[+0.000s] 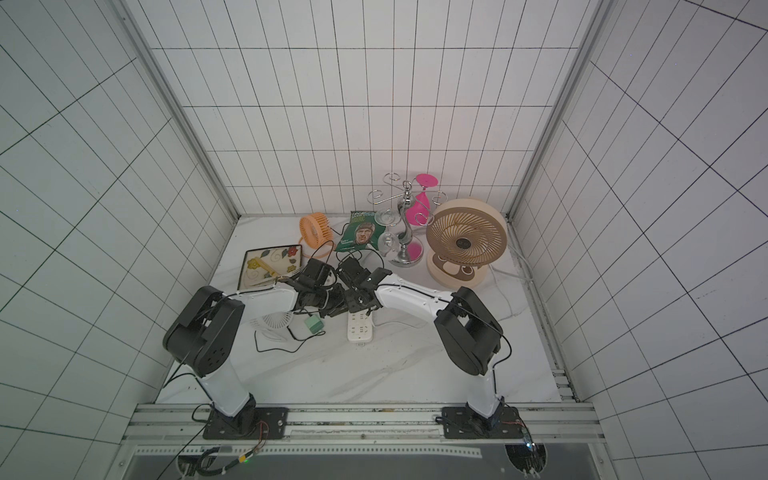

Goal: Unplug the desk fan from the power strip
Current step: Remove the plug from the socket.

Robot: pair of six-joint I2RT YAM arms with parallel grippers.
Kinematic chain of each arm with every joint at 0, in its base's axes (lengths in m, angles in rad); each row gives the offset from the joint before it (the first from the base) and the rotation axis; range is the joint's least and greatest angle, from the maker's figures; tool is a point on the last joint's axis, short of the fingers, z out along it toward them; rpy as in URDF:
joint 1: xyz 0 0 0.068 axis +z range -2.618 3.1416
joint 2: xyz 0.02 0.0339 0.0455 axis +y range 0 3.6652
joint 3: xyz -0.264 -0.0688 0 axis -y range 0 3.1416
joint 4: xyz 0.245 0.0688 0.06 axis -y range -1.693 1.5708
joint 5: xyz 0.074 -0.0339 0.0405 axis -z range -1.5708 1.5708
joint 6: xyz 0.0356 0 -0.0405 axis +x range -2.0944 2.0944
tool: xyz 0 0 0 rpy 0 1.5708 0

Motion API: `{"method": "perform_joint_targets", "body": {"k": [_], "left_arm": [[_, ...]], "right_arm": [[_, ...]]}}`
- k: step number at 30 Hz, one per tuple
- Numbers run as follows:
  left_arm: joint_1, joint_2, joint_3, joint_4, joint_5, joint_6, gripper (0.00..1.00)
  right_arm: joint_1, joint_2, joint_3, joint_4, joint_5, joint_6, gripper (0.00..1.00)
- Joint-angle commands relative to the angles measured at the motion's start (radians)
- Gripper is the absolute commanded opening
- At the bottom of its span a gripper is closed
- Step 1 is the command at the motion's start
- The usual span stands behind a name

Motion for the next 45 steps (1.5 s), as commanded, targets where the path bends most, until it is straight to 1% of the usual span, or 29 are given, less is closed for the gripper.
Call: {"method": "perform_joint_targets", "body": {"k": [1,4,7,15,19,25,27,30,32,37,40,45], "left_arm": [[-0.015,0.039,-0.064,-0.175,-0.168,0.023,0.37],[-0.011,-0.004,-0.063,-0.176,-0.162,0.031,0.39],[-0.007,-0.014,-0.057,-0.176,-0.138,0.037,0.39],[-0.008,0.013,-0.055,-0.143,-0.082,0.044,0.4],[-0.01,0.015,-0.071,-0.091,-0.039,0.043,0.44],[-0.01,0.047,-0.07,-0.066,-0.005,0.041,0.45],[-0.009,0.051,-0.07,-0.072,-0.007,0.04,0.45],[-0.008,0.066,-0.064,-0.09,-0.016,0.04,0.39],[-0.01,0.077,-0.055,-0.118,-0.036,0.044,0.37],[-0.01,0.093,-0.043,-0.193,-0.109,0.056,0.36],[-0.01,0.1,-0.047,-0.222,-0.158,0.055,0.35],[-0.012,0.125,-0.046,-0.228,-0.178,0.046,0.35]], "right_arm": [[0.022,-0.073,0.008,0.175,-0.12,0.022,0.0],[0.004,-0.068,-0.016,0.183,-0.14,0.04,0.0],[-0.012,-0.064,-0.03,0.187,-0.159,0.05,0.0],[-0.023,-0.05,-0.015,0.188,-0.179,0.05,0.0],[-0.023,-0.05,-0.012,0.188,-0.187,0.05,0.0],[-0.021,-0.053,-0.001,0.191,-0.2,0.048,0.0],[-0.021,-0.054,0.003,0.192,-0.2,0.048,0.0],[-0.021,-0.058,0.006,0.191,-0.2,0.048,0.0],[-0.021,-0.063,0.009,0.192,-0.198,0.048,0.0],[-0.018,-0.084,0.027,0.191,-0.185,0.034,0.0],[-0.003,-0.098,0.049,0.18,-0.152,0.005,0.0],[0.008,-0.124,0.057,0.185,-0.116,-0.007,0.0]]}}
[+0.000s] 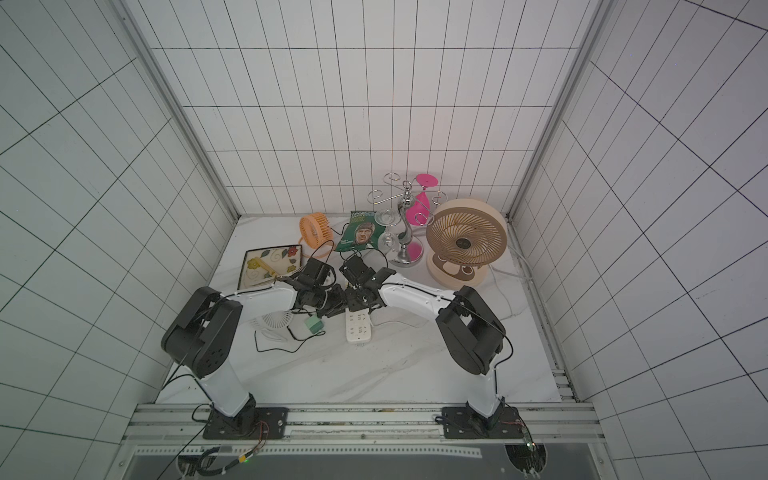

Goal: Unplug the desk fan from the power strip
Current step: Remove the plug from the socket.

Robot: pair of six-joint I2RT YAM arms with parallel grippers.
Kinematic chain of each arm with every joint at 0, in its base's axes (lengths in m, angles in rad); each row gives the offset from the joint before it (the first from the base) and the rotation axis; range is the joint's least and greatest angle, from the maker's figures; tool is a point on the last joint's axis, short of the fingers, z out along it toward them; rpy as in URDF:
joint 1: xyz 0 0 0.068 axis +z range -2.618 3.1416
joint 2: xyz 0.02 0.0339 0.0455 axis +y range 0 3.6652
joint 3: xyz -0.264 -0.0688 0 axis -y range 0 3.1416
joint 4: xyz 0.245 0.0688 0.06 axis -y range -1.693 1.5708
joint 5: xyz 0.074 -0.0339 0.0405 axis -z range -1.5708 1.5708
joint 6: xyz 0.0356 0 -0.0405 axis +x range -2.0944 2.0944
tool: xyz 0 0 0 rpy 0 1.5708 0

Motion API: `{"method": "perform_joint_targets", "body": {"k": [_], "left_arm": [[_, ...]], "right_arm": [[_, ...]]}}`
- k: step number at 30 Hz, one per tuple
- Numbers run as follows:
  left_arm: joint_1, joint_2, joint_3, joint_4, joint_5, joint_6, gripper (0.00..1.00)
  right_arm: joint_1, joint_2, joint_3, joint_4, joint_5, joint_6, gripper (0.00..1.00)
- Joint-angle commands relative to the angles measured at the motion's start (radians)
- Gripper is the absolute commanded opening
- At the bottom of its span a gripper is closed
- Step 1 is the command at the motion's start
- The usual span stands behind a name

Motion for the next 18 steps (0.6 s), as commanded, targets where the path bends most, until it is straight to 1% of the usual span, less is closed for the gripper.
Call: {"method": "perform_joint_targets", "body": {"k": [1,10,14,18], "left_arm": [[-0.017,0.125,-0.062,-0.168,-0.164,-0.003,0.35],[-0.015,0.153,-0.069,-0.171,-0.19,-0.017,0.35],[-0.011,0.16,-0.074,-0.166,-0.188,-0.023,0.35],[-0.005,0.14,-0.088,-0.157,-0.191,-0.026,0.35]], "right_arm": [[0.034,-0.116,0.089,0.126,-0.024,-0.021,0.0],[0.033,-0.181,0.03,0.167,0.015,0.001,0.0],[0.034,-0.203,0.001,0.158,0.009,0.017,0.0],[0.032,-0.255,-0.05,0.127,0.046,0.037,0.0]]}}
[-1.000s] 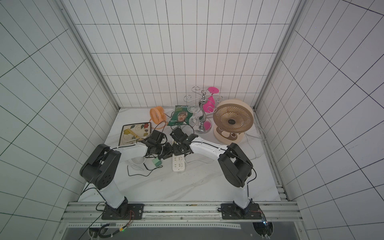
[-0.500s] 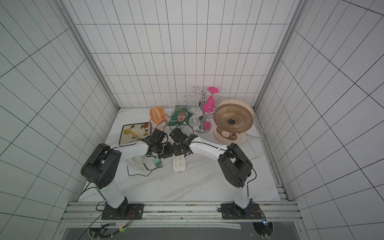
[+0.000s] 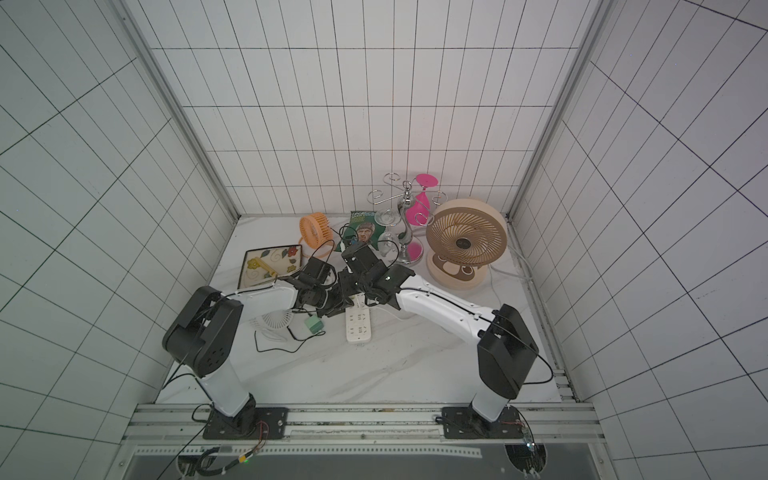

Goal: Unplug the desk fan from the power strip
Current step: Remove the plug from the socket, then place the plug at the center of the board.

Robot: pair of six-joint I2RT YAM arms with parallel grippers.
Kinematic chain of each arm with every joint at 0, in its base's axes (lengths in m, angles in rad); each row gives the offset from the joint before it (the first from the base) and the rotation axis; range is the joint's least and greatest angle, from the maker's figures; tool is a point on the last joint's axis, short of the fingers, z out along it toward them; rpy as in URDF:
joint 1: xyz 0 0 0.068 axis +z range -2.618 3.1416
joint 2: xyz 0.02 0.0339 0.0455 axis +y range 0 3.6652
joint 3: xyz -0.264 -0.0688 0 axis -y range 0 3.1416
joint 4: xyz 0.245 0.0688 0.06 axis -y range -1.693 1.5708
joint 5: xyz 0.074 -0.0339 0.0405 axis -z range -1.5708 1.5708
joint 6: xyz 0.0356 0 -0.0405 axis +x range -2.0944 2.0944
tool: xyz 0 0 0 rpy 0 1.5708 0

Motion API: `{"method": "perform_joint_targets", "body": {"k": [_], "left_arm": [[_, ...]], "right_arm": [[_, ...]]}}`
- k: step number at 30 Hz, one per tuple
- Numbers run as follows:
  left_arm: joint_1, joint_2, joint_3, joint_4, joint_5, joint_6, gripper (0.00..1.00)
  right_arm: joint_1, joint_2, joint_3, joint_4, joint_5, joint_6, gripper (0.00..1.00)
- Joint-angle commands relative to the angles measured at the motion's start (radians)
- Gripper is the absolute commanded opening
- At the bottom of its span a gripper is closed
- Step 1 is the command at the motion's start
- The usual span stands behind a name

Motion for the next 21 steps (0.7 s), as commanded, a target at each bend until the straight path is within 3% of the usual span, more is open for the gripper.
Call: {"method": "perform_joint_targets", "body": {"k": [1,5,9,14,21], "left_arm": [[-0.005,0.125,-0.094,-0.139,-0.188,-0.021,0.35],[-0.005,0.102,-0.093,-0.127,-0.183,-0.014,0.36],[-0.013,0.076,-0.086,-0.112,-0.169,-0.011,0.39],[-0.043,0.053,-0.049,-0.125,-0.166,0.0,0.43],[-0.058,-0.019,-0.023,-0.142,-0.175,0.011,0.44]], "right_arm": [[0.002,-0.039,-0.056,-0.037,0.042,0.032,0.0],[-0.026,-0.136,-0.133,-0.158,0.101,0.075,0.0],[-0.131,-0.257,-0.274,-0.22,0.098,0.13,0.0],[-0.403,-0.365,-0.487,-0.082,-0.154,0.236,0.0],[-0.613,-0.393,-0.667,0.144,-0.282,0.355,0.0]]}}
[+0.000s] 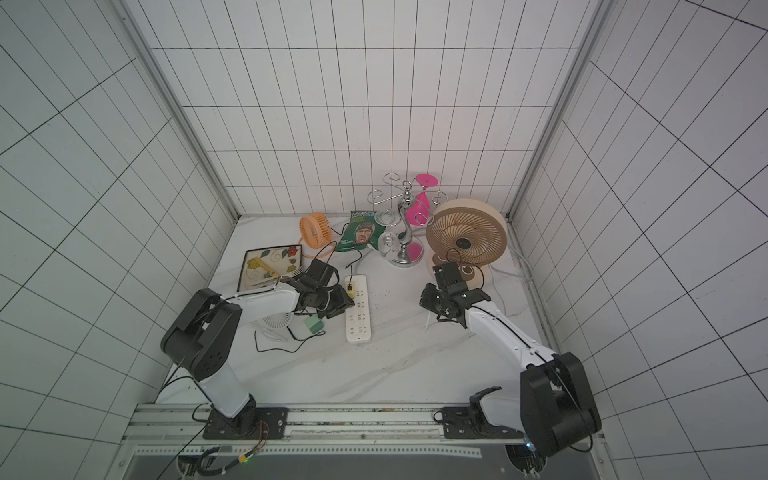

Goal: Unplug the desk fan from the power strip
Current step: Place the plug at the center of the board.

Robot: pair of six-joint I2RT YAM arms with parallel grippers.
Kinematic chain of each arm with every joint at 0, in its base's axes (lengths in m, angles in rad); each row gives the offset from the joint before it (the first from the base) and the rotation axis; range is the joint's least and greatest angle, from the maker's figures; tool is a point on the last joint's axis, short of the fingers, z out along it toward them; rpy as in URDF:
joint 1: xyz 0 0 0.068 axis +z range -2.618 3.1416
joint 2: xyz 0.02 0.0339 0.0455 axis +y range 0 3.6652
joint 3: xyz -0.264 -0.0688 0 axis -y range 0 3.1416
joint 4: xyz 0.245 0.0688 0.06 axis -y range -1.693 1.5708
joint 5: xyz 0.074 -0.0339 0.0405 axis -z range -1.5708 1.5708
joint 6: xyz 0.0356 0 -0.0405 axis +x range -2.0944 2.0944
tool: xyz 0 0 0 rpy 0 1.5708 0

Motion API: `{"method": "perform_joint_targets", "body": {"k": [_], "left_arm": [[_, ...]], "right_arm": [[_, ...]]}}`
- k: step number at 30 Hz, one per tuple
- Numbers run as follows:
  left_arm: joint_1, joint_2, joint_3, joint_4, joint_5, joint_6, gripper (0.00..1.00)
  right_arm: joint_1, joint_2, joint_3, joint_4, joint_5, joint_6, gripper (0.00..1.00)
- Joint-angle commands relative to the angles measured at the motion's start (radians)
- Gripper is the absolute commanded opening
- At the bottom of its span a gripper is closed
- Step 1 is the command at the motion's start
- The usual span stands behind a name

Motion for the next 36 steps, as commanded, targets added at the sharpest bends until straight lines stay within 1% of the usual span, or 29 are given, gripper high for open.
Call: {"method": "perform_joint_targets", "body": {"k": [1,5,7,12,14,15,17,18,21,24,26,27,29,33,36], "left_arm": [[-0.016,0.01,-0.02,-0.139,-0.073,0.019,0.44],[-0.018,-0.034,-0.012,-0.151,-0.082,0.027,0.45],[-0.018,-0.053,-0.011,-0.157,-0.086,0.031,0.46],[-0.017,-0.107,-0.005,-0.179,-0.102,0.037,0.47],[-0.018,-0.13,0.002,-0.192,-0.112,0.039,0.47],[-0.018,-0.14,0.006,-0.198,-0.118,0.041,0.47],[-0.018,-0.162,0.016,-0.213,-0.13,0.042,0.47],[-0.017,-0.174,0.02,-0.219,-0.138,0.041,0.47],[0.001,-0.21,0.022,-0.225,-0.156,0.023,0.44],[0.049,-0.252,0.016,-0.218,-0.164,-0.019,0.42],[0.084,-0.275,0.0,-0.2,-0.164,-0.054,0.41],[0.103,-0.284,-0.009,-0.189,-0.159,-0.069,0.42],[0.131,-0.296,-0.018,-0.174,-0.156,-0.095,0.41],[0.153,-0.292,-0.013,-0.148,-0.139,-0.114,0.41],[0.154,-0.284,-0.007,-0.137,-0.127,-0.119,0.41]], "right_arm": [[-0.068,-0.008,-0.054,0.187,-0.124,0.087,0.0],[-0.126,0.035,-0.113,0.327,-0.194,0.101,0.0],[-0.15,0.066,-0.134,0.357,-0.212,0.085,0.03],[-0.21,0.095,-0.189,0.397,-0.225,0.063,0.21],[-0.223,0.089,-0.194,0.378,-0.218,0.05,0.32],[-0.228,0.083,-0.194,0.362,-0.21,0.045,0.41],[-0.233,0.056,-0.187,0.314,-0.164,0.032,0.56],[-0.234,0.039,-0.178,0.274,-0.133,0.026,0.61],[-0.234,-0.017,-0.137,0.113,-0.002,0.002,0.67],[-0.234,-0.087,-0.094,-0.047,0.156,-0.008,0.71],[-0.223,-0.129,-0.073,-0.082,0.194,-0.029,0.71],[-0.206,-0.149,-0.059,-0.092,0.211,-0.045,0.72],[-0.138,-0.176,-0.022,-0.104,0.248,-0.077,0.71],[0.088,-0.159,0.075,-0.115,0.32,-0.152,0.7],[0.253,-0.078,0.169,-0.122,0.337,-0.223,0.69]]}}
